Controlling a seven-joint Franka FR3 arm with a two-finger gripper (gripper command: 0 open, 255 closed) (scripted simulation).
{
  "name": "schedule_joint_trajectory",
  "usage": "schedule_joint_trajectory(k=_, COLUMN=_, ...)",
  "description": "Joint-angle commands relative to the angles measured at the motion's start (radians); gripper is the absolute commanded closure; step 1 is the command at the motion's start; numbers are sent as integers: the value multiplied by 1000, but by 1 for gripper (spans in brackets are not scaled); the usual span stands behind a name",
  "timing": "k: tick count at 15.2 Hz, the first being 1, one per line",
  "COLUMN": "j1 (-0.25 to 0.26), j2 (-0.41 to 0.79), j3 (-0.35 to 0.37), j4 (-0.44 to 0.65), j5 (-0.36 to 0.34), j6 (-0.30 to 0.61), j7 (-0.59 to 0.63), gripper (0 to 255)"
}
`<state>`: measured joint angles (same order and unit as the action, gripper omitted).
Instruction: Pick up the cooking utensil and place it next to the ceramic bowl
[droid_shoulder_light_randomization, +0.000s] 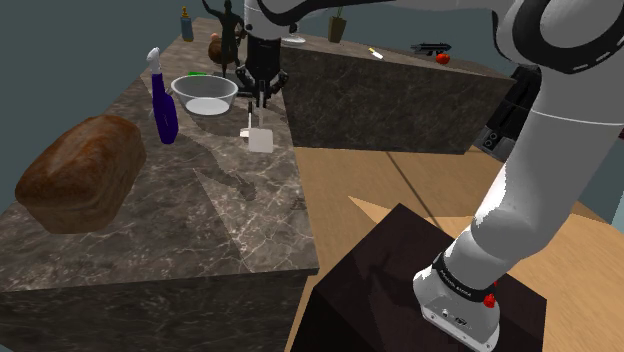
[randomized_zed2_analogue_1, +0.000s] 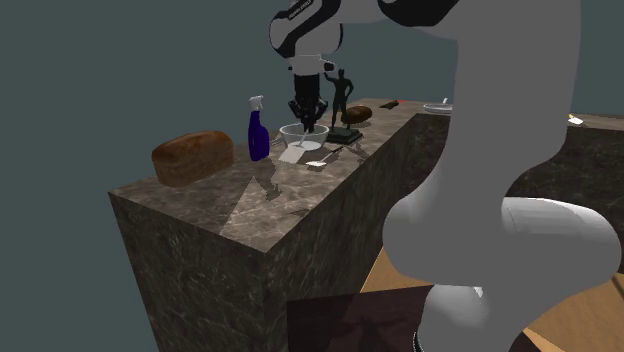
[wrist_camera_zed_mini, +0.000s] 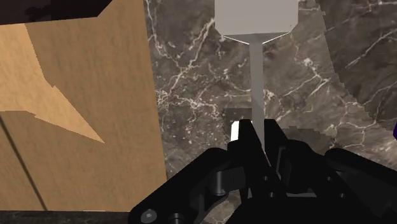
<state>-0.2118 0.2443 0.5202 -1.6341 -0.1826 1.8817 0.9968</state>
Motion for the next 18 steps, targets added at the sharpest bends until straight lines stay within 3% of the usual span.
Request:
schedule_joint_trajectory(k=1, j1=-20, j2=29, j3=-17, j4=37, j5=-8, j6=-8, j7=-41, gripper=255)
schedule_joint_trajectory(k=3, j1=-44, j2=70, j3=-37, j4=94, j5=-19, j6=-23, j7=-90, gripper=255)
schedule_joint_trajectory(k=18, j1=-47, j2=109, j3=-50, j4=-56, j5=-49, j6=161, j7=-62, gripper=255)
